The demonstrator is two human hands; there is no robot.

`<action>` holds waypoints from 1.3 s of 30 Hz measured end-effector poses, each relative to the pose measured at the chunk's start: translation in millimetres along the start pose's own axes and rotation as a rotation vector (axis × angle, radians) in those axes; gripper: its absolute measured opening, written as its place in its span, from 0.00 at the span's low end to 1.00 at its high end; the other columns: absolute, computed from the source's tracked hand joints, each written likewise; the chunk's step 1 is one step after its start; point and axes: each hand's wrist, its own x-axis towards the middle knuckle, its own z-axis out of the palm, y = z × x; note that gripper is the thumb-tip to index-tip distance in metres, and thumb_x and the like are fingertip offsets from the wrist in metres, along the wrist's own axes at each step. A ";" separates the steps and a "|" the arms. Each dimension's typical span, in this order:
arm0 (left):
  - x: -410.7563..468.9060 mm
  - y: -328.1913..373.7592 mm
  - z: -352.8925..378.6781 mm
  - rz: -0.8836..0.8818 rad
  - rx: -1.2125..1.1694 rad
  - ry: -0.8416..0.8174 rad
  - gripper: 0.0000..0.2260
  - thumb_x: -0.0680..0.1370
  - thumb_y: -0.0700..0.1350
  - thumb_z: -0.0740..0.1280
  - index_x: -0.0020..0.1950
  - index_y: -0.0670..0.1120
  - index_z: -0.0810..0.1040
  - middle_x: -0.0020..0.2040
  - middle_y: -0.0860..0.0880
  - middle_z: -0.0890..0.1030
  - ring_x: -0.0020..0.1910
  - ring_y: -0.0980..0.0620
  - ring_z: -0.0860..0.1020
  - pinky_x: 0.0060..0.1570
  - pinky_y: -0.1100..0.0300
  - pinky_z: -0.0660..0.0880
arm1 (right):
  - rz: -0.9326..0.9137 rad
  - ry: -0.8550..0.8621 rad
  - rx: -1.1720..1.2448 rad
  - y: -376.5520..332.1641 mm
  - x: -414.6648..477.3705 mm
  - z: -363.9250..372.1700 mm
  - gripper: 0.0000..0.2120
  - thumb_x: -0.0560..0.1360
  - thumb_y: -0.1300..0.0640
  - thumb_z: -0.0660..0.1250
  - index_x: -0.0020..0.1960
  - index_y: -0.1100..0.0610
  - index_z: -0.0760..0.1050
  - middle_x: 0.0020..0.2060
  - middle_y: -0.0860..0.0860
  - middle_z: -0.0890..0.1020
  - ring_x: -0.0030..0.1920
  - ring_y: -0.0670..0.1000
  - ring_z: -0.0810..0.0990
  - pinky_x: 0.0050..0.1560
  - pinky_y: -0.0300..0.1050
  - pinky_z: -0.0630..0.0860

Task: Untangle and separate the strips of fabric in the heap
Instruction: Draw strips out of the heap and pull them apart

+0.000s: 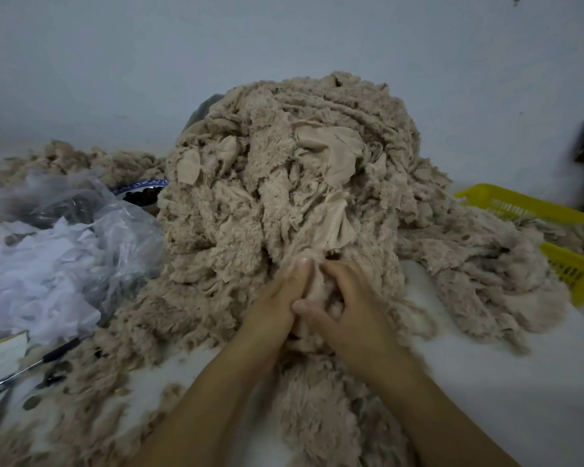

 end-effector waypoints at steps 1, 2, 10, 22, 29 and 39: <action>-2.1 -0.8 2.4 -0.035 0.004 -0.031 0.36 0.65 0.78 0.64 0.61 0.54 0.82 0.59 0.47 0.84 0.59 0.50 0.81 0.57 0.51 0.77 | -0.007 0.040 -0.049 4.3 1.7 0.1 0.19 0.73 0.38 0.67 0.62 0.41 0.69 0.55 0.34 0.69 0.55 0.32 0.71 0.50 0.24 0.68; -2.4 -3.4 2.4 -0.058 -0.010 -0.085 0.40 0.65 0.80 0.62 0.67 0.55 0.79 0.65 0.49 0.80 0.66 0.51 0.77 0.65 0.49 0.73 | -0.034 0.084 -0.112 8.4 3.9 -1.5 0.16 0.76 0.45 0.68 0.61 0.47 0.71 0.52 0.37 0.69 0.52 0.34 0.72 0.47 0.27 0.69; 2.2 -5.2 -1.9 0.155 0.540 -0.154 0.17 0.71 0.74 0.60 0.56 0.73 0.74 0.57 0.75 0.73 0.58 0.77 0.70 0.50 0.81 0.66 | 0.367 0.536 0.634 28.0 22.3 -38.3 0.10 0.82 0.54 0.61 0.59 0.56 0.76 0.53 0.56 0.81 0.54 0.52 0.81 0.54 0.46 0.79; 1.7 1.3 -3.9 0.039 -0.039 0.100 0.09 0.75 0.55 0.69 0.43 0.51 0.82 0.42 0.48 0.83 0.40 0.51 0.80 0.39 0.55 0.78 | 0.300 -0.002 0.319 13.9 9.2 -10.8 0.15 0.72 0.31 0.60 0.48 0.38 0.80 0.44 0.37 0.84 0.43 0.36 0.81 0.43 0.30 0.74; 4.1 3.9 -6.5 0.028 -0.224 0.065 0.09 0.71 0.54 0.70 0.40 0.50 0.81 0.40 0.45 0.82 0.38 0.49 0.81 0.38 0.55 0.80 | 0.245 -0.150 0.225 12.7 2.0 -6.7 0.11 0.76 0.41 0.68 0.39 0.44 0.71 0.30 0.41 0.73 0.30 0.41 0.70 0.30 0.32 0.67; 16.6 8.9 -23.8 0.057 -0.510 0.411 0.17 0.82 0.49 0.64 0.33 0.55 0.79 0.36 0.50 0.81 0.38 0.50 0.81 0.41 0.50 0.80 | 0.282 -0.007 0.094 10.9 4.1 -7.8 0.18 0.74 0.56 0.68 0.35 0.50 0.59 0.25 0.42 0.64 0.26 0.42 0.60 0.24 0.34 0.60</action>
